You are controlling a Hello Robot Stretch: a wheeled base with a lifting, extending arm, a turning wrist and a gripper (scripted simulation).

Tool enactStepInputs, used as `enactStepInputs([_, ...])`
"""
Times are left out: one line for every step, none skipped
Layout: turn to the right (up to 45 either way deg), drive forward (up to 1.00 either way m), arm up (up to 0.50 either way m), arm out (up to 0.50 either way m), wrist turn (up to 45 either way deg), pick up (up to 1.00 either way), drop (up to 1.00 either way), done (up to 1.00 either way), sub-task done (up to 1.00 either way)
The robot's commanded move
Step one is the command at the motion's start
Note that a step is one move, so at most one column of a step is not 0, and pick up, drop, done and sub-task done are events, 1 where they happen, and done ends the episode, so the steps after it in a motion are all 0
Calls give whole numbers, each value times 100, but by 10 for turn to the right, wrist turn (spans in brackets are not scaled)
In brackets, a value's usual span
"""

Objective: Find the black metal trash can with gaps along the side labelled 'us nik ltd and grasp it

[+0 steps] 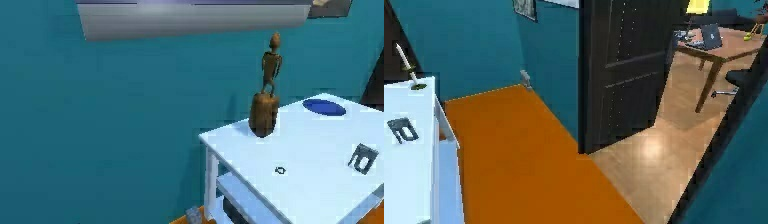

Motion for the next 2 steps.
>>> enactStepInputs([-450, 0, 0, 0, 0, 0, 0, 0, 0])
enactStepInputs([-450, 0, 0, 0, 0, 0, 0, 0, 0])
